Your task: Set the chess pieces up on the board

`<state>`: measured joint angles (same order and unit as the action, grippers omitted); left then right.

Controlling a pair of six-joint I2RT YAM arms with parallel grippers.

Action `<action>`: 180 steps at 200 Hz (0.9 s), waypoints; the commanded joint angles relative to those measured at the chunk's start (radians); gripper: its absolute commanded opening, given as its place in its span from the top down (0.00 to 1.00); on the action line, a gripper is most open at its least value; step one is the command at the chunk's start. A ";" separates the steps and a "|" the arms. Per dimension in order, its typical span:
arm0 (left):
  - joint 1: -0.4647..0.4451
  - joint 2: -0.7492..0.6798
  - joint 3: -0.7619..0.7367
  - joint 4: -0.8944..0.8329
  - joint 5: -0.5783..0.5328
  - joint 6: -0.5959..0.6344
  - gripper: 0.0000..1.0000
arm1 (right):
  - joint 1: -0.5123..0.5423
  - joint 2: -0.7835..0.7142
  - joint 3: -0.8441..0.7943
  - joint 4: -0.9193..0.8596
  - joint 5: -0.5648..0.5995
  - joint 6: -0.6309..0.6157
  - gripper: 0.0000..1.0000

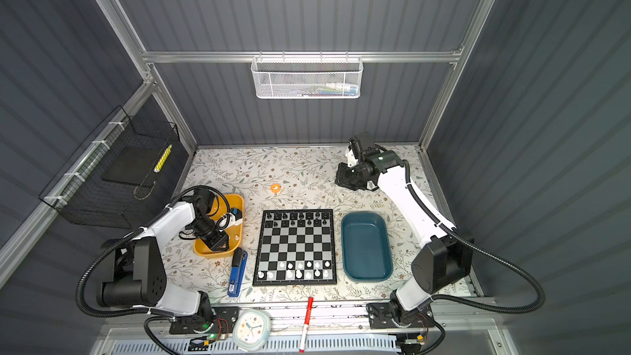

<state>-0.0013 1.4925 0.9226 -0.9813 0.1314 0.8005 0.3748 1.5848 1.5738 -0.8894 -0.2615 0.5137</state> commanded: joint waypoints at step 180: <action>-0.017 0.021 -0.011 -0.002 -0.010 -0.018 0.76 | 0.004 0.007 0.017 -0.007 -0.003 -0.023 0.76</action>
<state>-0.0082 1.5043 0.9207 -0.9730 0.1234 0.7937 0.3748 1.5871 1.5742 -0.8894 -0.2615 0.5110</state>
